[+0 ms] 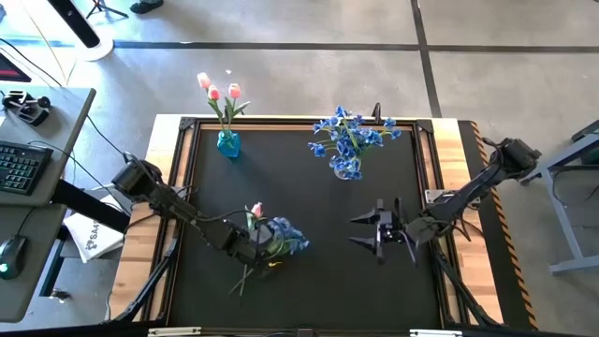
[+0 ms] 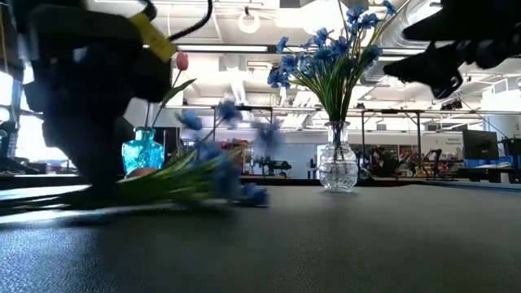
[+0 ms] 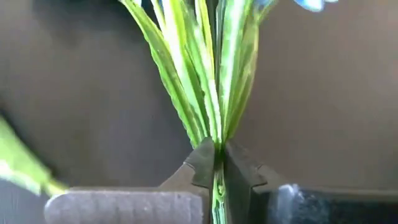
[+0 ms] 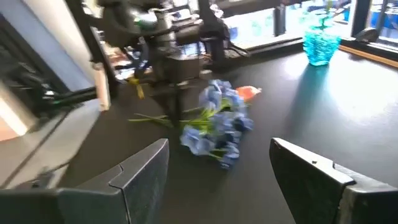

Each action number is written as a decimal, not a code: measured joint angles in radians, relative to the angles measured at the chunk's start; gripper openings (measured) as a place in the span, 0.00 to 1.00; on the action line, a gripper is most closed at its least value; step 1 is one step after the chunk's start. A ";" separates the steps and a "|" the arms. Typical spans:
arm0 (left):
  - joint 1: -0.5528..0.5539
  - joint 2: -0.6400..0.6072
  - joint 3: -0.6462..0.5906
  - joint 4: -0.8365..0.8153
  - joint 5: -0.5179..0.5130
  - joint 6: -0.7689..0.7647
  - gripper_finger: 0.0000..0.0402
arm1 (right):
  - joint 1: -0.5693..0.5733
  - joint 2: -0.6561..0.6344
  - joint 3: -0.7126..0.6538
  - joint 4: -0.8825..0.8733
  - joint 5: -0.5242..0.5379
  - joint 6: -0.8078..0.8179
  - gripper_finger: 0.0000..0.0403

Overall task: Sort flowers into vase by color
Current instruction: Put the blue flowers into the transparent vase

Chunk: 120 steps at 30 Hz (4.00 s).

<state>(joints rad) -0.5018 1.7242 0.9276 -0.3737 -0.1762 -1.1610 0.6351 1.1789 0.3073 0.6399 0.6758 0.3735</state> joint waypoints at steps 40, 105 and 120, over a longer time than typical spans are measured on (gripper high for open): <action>0.240 -0.087 0.001 1.082 0.059 1.217 0.00 | -0.118 0.386 0.308 0.423 -0.003 -0.506 0.64; 0.228 0.147 0.032 1.114 -0.141 1.349 0.01 | -0.100 0.314 0.113 0.706 -0.082 -0.535 0.18; 0.228 0.148 0.032 1.075 -0.188 1.334 0.00 | -0.009 0.215 0.113 0.690 0.119 -0.693 0.40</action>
<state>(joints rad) -0.2741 1.8721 0.9600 0.7010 -0.3641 0.1734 0.6256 1.3943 0.4202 1.3300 0.7946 -0.3199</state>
